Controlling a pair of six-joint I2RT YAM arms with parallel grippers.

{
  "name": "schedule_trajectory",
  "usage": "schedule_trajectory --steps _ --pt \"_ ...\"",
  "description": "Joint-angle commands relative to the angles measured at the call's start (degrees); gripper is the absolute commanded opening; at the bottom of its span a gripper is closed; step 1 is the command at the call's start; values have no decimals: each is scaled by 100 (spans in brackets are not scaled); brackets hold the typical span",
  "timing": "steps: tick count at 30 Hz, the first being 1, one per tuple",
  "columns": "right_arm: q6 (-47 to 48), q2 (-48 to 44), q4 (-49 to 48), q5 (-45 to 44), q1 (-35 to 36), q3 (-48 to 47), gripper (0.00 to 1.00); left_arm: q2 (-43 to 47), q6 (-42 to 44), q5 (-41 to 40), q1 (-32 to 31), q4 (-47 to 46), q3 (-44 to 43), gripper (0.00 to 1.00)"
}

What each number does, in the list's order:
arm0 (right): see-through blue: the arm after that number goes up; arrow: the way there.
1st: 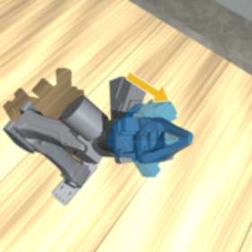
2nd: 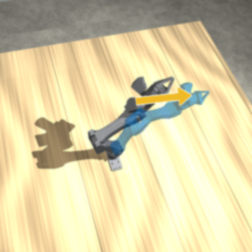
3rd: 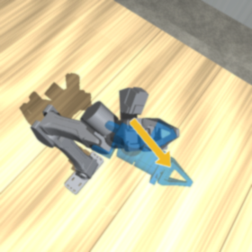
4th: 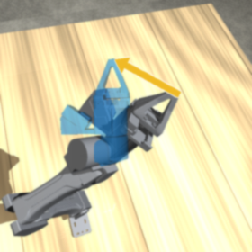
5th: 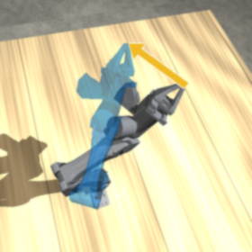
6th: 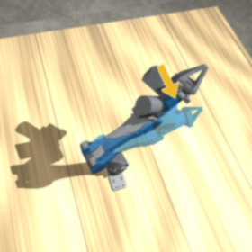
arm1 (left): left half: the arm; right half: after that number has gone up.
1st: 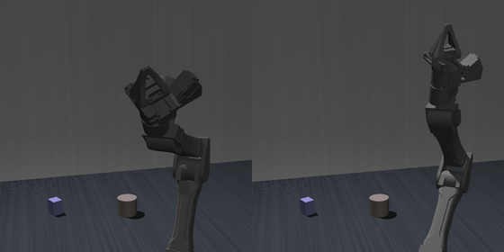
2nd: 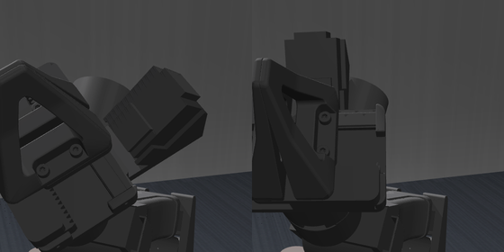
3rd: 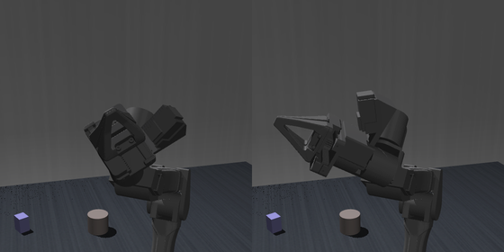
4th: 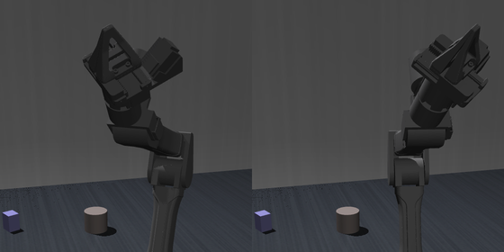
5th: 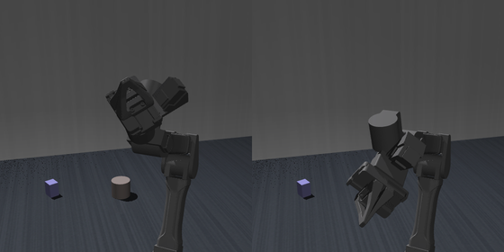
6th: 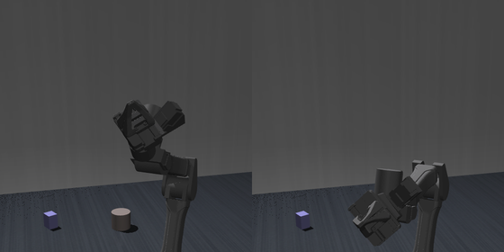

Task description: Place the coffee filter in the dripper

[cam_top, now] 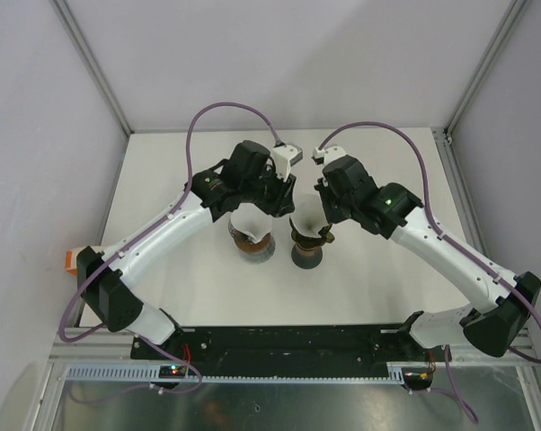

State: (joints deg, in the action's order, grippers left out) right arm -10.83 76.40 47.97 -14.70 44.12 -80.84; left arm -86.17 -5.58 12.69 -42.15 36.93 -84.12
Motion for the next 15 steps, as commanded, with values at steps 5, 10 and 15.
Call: schedule_trajectory --steps 5,10,15 --pt "7 42 12 -154 -31 135 1 83 7 186 -24 -131 107 33" --pt "96 47 -129 -109 -65 247 0 61 70 174 -28 -132 169 28" --pt "211 43 -267 -96 -106 357 0 26 133 114 -25 -133 232 24"
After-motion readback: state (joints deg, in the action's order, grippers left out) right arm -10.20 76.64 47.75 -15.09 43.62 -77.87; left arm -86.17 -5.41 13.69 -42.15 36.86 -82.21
